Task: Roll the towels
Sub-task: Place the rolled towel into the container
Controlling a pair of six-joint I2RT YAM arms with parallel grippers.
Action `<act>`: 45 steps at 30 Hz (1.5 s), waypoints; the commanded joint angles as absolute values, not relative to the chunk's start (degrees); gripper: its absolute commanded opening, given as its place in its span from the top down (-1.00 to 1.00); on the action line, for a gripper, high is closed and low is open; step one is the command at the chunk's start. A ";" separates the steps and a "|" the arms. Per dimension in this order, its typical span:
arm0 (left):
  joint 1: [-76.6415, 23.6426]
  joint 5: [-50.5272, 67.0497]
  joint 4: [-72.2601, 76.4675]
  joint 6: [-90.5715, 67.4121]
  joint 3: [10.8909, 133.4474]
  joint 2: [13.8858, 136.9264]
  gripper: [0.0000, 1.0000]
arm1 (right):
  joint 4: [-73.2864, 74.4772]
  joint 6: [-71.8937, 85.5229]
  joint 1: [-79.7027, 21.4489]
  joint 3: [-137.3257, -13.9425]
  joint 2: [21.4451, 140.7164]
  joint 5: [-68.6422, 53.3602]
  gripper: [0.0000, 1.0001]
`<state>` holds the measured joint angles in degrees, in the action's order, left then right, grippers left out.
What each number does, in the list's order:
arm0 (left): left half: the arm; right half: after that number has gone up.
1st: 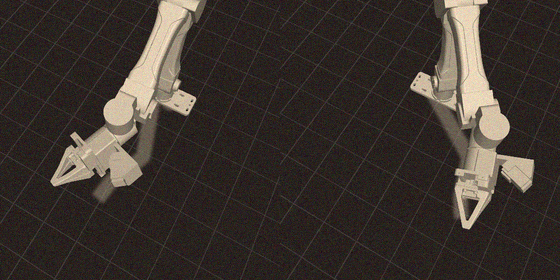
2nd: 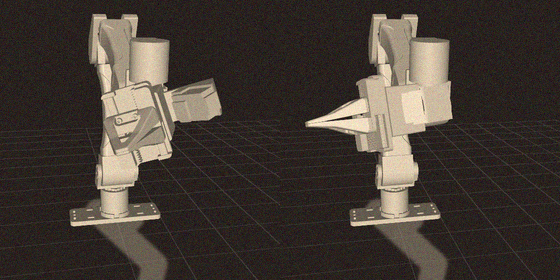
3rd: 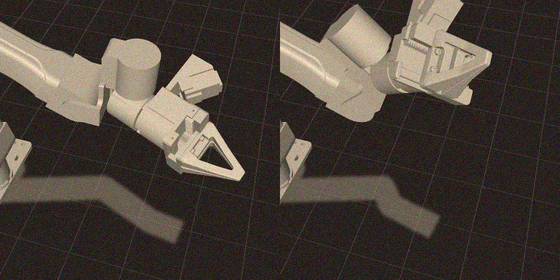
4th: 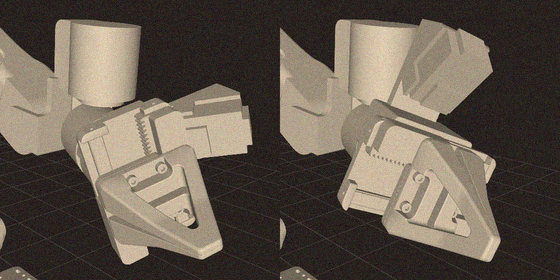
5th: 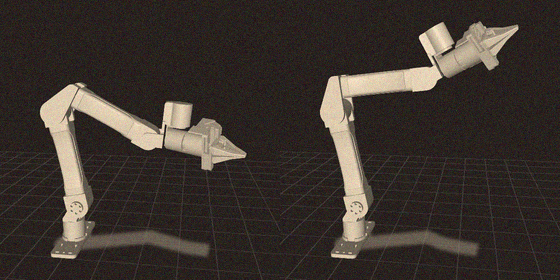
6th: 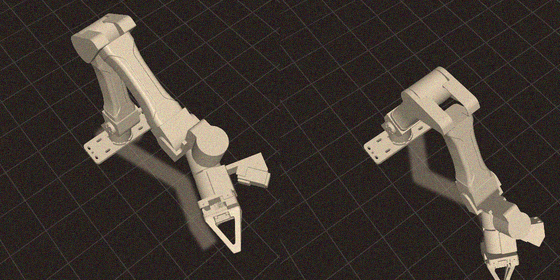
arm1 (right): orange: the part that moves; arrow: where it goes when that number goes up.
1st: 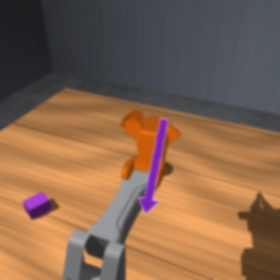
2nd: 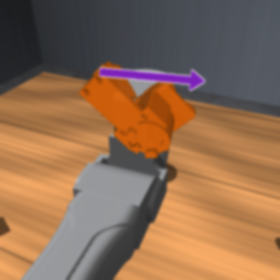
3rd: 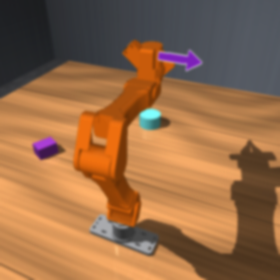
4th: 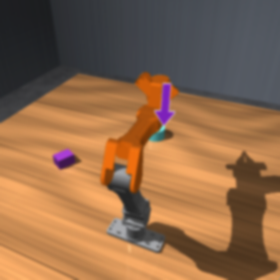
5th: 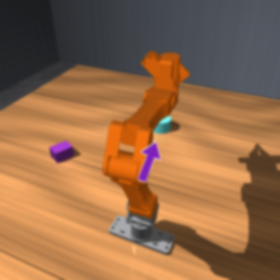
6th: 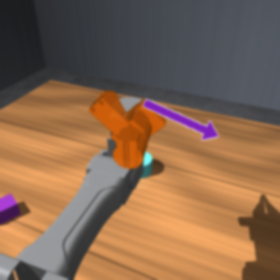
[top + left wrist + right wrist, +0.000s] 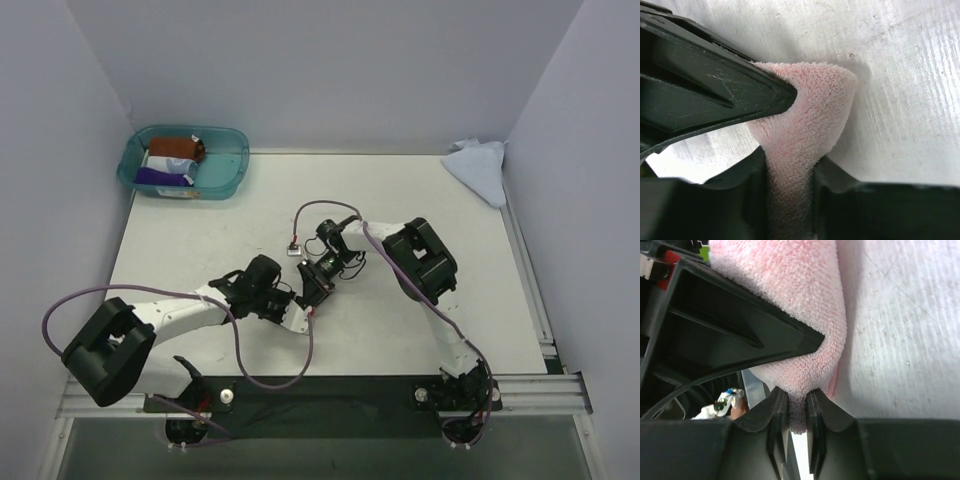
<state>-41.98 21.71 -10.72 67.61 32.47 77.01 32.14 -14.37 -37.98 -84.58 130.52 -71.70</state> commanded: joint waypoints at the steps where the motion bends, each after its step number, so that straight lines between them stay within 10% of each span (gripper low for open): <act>1: -42.28 22.86 -17.30 65.48 36.12 79.36 0.48 | 33.40 -15.65 -37.89 -83.59 132.72 -57.40 0.64; 5: -41.75 20.49 -22.76 60.92 37.00 76.74 1.00 | 33.57 -14.15 -33.42 -82.36 127.28 -55.99 -0.08; 12: -28.52 19.87 -31.28 42.12 48.93 76.99 1.00 | 34.98 -12.57 -21.56 -80.69 112.61 -53.00 -0.98; 23: -3.52 13.64 -35.43 16.01 89.36 96.91 1.00 | 36.91 -12.30 -11.96 -74.19 101.78 -52.82 -1.00; 37: -1.58 -14.15 -36.47 2.90 139.70 135.60 1.00 | 36.47 -11.78 -10.81 -72.51 102.66 -53.70 -1.00; 45: -4.74 -15.74 -34.54 3.60 143.35 146.16 1.00 | 36.39 -11.69 -10.20 -71.89 103.01 -53.35 -1.00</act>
<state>-3.07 -13.72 -35.90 4.71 140.03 145.16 34.74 -11.92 -10.63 -72.31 103.37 -52.93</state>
